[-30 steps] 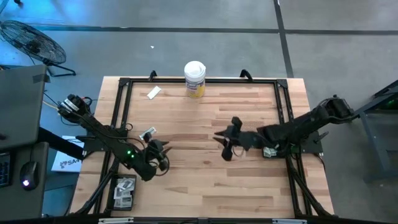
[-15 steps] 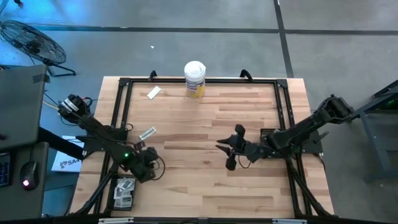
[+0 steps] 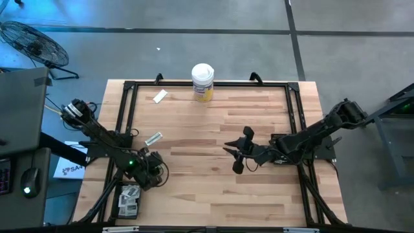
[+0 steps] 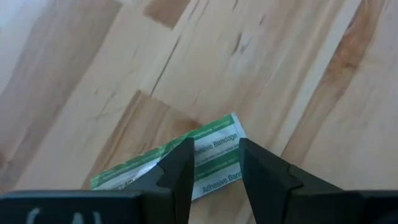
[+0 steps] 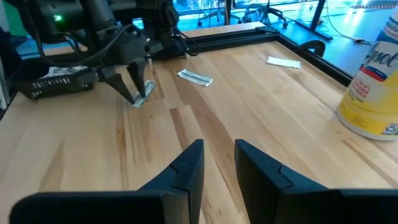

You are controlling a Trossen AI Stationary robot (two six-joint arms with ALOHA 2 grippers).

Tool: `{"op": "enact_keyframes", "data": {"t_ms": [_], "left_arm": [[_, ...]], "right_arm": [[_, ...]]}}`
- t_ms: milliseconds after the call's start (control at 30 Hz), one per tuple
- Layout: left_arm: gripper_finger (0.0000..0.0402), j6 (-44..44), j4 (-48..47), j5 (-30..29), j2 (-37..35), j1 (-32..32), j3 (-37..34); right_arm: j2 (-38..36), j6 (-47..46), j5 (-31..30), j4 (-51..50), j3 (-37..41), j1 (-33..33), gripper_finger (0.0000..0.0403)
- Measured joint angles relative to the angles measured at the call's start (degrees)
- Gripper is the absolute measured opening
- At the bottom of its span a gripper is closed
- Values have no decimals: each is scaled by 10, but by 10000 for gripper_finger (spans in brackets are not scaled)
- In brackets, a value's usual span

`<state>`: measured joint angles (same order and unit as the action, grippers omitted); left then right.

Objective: Pick & Place First Aid Supplies
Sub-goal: Put the white bandage pad into the right black bin

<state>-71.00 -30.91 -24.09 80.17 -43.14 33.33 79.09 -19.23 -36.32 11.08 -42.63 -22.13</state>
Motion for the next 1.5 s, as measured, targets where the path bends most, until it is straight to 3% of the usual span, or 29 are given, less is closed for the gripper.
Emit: {"op": "enact_keyframes", "data": {"t_ms": [167,400,533,733,867,1067,1333,1500], "left_arm": [[122,17,58,-36,24,0,-4],[122,152,248,-69,79,0,-4],[122,186,324,-81,121,20,-3],[122,247,422,-106,171,67,-3],[122,302,499,-84,190,105,-3],[122,364,602,-111,217,147,-6],[122,421,631,-174,153,115,-5],[122,437,546,-261,62,57,-4]], "right_arm": [[39,13,19,42,0,5,83],[139,47,120,196,0,33,83],[205,77,156,264,-17,45,83],[286,108,158,207,-116,49,83],[321,141,167,180,-177,49,83],[334,152,178,169,-203,49,83],[334,140,204,139,-203,49,83],[334,125,204,140,-203,50,83]]}}
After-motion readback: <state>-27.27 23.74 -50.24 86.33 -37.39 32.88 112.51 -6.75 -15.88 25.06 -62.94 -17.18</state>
